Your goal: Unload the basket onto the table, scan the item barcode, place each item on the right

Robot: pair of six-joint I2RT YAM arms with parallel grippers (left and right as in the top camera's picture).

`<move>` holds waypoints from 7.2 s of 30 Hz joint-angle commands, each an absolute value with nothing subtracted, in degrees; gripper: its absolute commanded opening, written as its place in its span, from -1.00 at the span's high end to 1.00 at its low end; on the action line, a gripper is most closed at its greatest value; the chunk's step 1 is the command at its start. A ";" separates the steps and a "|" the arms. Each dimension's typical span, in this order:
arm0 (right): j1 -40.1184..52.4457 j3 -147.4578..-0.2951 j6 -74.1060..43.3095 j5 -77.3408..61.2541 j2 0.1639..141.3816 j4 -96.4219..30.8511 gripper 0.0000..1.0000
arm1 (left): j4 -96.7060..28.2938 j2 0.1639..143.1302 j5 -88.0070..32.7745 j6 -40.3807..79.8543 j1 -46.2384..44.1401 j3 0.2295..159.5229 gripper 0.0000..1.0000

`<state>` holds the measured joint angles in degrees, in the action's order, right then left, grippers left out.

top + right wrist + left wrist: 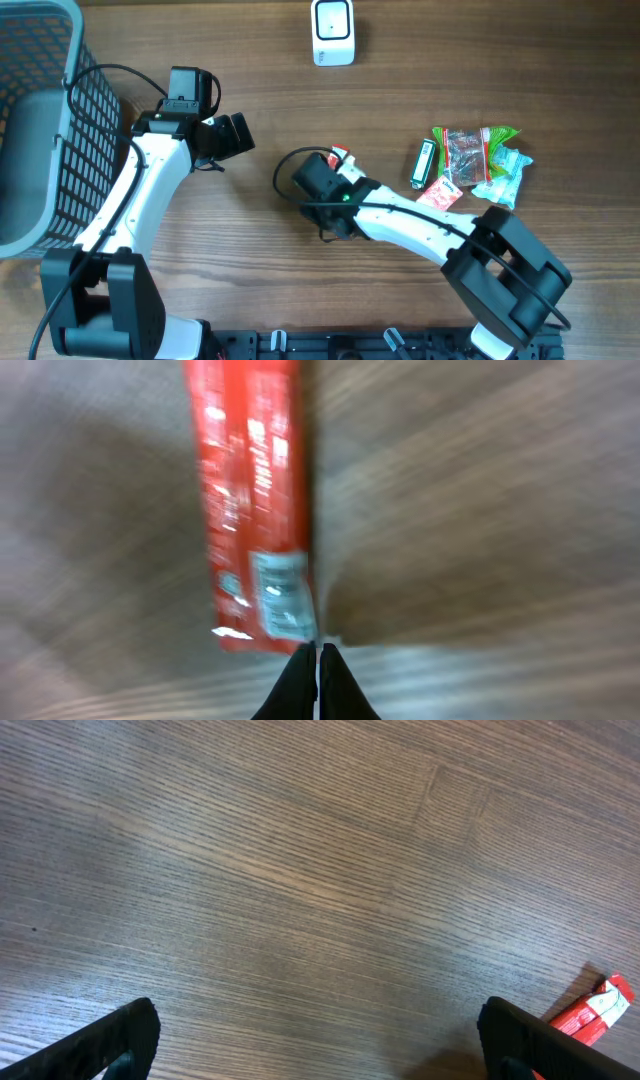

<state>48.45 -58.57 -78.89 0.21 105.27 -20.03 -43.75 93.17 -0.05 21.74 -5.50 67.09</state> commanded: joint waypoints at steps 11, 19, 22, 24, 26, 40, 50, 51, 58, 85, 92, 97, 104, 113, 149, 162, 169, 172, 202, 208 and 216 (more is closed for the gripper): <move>47.53 -59.29 -43.66 1.06 105.65 -0.93 0.78 | -43.77 93.54 0.05 21.47 -5.39 67.29 -1.00; 36.05 -59.40 -26.87 1.74 95.72 -9.32 0.63 | -43.77 93.54 0.03 21.47 -5.39 67.29 -1.00; 31.05 -59.29 -25.21 1.50 98.61 -9.78 0.78 | -43.79 93.54 0.03 21.47 -5.39 67.29 -1.00; 29.80 -59.24 -23.94 0.86 101.32 -8.86 0.79 | -43.77 93.54 0.03 21.47 -5.39 67.29 -1.00; 29.76 -59.24 -24.03 0.84 103.53 -8.12 0.70 | -43.79 93.54 0.05 21.47 -5.39 67.29 -1.00; 29.71 -59.24 -34.89 -18.81 108.12 -25.96 0.44 | -43.79 93.54 0.03 21.47 -5.39 67.29 -1.00; 29.69 -68.01 -14.41 -14.48 107.57 -44.18 0.27 | -43.79 93.54 0.03 21.47 -5.39 67.29 -1.00; 29.71 -70.26 -12.43 -12.27 107.42 -46.50 0.23 | -43.79 93.54 0.05 21.47 -5.39 67.29 -1.00; 34.46 -74.46 -2.92 -8.69 103.70 -51.72 0.31 | -43.79 93.54 0.03 21.47 -5.39 67.29 -1.00; 43.24 -63.68 -2.96 0.95 103.77 -42.39 0.43 | -43.79 93.54 0.03 21.47 -5.39 67.29 -1.00; 43.29 -63.42 -2.76 -0.43 103.77 -40.14 0.49 | -43.79 93.54 0.05 21.47 -5.39 67.29 -1.00; 43.29 -65.25 -1.08 1.23 103.59 -39.05 0.50 | -43.79 93.54 0.05 21.47 -5.39 67.29 -1.00; 43.29 -66.19 -1.45 0.69 103.22 -41.93 0.49 | -43.77 93.54 0.05 21.47 -5.39 67.29 -1.00; 43.29 -62.70 -1.30 0.12 103.83 -39.88 0.48 | -43.79 93.54 0.05 21.47 -5.39 67.29 -1.00; 43.27 -57.69 0.86 0.10 103.94 -35.14 0.25 | -43.79 93.54 0.03 21.47 -5.39 67.29 -1.00; 43.27 -60.07 4.64 4.03 100.27 -36.18 0.19 | -43.79 93.54 0.05 21.47 -5.39 67.29 -1.00; 43.27 -59.99 4.91 2.68 100.27 -38.00 0.20 | -43.79 93.54 0.03 21.47 -5.39 67.29 -1.00; 43.27 -59.92 4.75 -0.23 100.27 -37.95 0.27 | -43.79 93.54 0.05 21.47 -5.39 67.29 -1.00; 43.22 -53.23 1.30 2.55 102.04 -32.05 0.51 | -43.79 93.54 0.03 21.47 -5.39 67.29 -1.00; 43.22 -53.23 1.28 2.52 102.04 -32.18 0.58 | -43.79 93.54 0.05 21.47 -5.39 67.29 -1.00; 43.20 -54.48 1.98 -1.52 92.97 -34.15 0.91 | -43.77 93.54 0.03 21.47 -5.39 67.29 -1.00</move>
<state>43.05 -54.78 1.37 0.86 99.70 -33.58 -43.75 93.17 -0.05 21.74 -5.50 67.09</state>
